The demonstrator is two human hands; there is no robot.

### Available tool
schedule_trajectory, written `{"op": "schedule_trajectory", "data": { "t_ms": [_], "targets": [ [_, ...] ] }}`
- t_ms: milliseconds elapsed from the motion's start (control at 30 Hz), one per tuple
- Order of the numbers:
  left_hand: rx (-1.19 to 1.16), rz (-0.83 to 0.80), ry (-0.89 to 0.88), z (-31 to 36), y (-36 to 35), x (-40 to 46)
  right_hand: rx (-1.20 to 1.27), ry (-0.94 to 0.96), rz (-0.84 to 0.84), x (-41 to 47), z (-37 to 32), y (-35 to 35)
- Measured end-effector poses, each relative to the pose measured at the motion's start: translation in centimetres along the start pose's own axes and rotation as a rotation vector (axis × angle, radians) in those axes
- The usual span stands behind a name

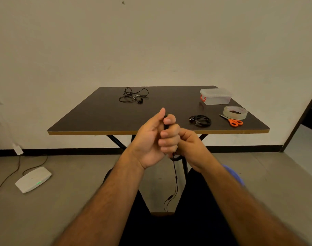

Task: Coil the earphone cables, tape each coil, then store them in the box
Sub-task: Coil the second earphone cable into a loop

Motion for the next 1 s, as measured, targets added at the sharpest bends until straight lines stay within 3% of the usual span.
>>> {"op": "schedule_trajectory", "data": {
  "t_ms": [200, 367, 633, 800, 1000],
  "targets": [
    [0.245, 0.190, -0.253, 1.7, 0.1, -0.2, -0.067, -0.084, -0.105, -1.3, 0.8, -0.7],
    [0.322, 0.233, -0.363, 3.1, 0.3, -0.3, -0.150, -0.214, -0.247, -1.7, 1.1, -0.1],
    [0.550, 0.360, -0.445, 4.1, 1.3, -0.4, -0.598, -0.206, -0.408, -2.2, 0.7, 1.2],
    [0.695, 0.417, -0.452, 4.1, 1.8, -0.3, -0.704, -0.114, -0.351, -2.1, -2.0, 1.2],
    [0.859, 0.444, -0.325, 3.3, 2.5, -0.3, -0.918, 0.072, -0.190, -1.5, -5.4, 1.8]
  ]
}}
Point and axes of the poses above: each hand's wrist, its own x-axis towards the middle knuckle, its own y-axis out of the back of the hand, z = x × y, the point moved 3 cm from there along x, towards the middle knuckle, and after that the axes turned 9 degrees about -x, right-handed, at the moved point
